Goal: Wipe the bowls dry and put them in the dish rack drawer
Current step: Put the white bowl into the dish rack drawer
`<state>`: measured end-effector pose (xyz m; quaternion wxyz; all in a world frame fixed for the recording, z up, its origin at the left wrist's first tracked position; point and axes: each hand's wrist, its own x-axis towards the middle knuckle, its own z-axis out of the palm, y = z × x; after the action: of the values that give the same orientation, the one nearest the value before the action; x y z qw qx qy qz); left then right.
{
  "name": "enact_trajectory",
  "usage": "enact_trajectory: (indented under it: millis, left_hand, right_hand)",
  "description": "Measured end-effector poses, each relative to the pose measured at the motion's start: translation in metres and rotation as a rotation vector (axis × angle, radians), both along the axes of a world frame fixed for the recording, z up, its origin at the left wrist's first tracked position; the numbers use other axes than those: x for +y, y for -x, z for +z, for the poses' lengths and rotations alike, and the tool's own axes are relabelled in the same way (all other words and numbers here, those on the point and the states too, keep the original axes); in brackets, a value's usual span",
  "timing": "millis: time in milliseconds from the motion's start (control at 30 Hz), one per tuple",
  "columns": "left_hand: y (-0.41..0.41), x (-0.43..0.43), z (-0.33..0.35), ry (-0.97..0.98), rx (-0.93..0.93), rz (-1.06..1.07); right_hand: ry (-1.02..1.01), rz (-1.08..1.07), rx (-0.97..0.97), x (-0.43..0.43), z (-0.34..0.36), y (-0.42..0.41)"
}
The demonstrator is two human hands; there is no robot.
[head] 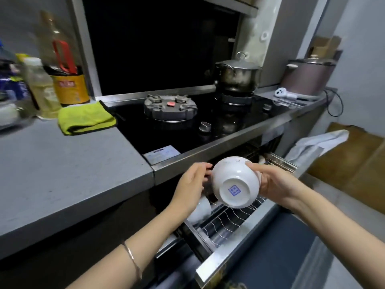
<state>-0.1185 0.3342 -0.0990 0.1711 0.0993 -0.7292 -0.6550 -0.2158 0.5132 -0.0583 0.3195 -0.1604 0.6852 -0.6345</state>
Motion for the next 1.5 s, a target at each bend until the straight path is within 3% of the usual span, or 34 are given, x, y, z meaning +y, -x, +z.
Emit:
enact_trajectory:
  millis: [267, 500, 633, 767, 1500]
  left_hand:
    - [0.063, 0.019, -0.131, 0.587, -0.212, -0.072]
    - [0.110, -0.008, -0.210, 1.037, -0.456, -0.163]
    - [0.130, -0.025, -0.252, 1.144, -0.443, -0.135]
    - [0.135, -0.030, -0.272, 1.190, -0.424, -0.117]
    - [0.126, -0.025, -0.273, 1.224, -0.380, -0.034]
  right_hand:
    - [-0.028, -0.341, -0.217, 0.018, -0.084, 0.106]
    - [-0.231, -0.256, -0.249, -0.019, -0.149, 0.163]
    - [-0.257, -0.168, -0.282, -0.048, -0.186, 0.199]
    - [-0.302, -0.215, -0.309, -0.070, -0.217, 0.223]
    - [-0.315, -0.099, -0.347, -0.117, -0.296, 0.219]
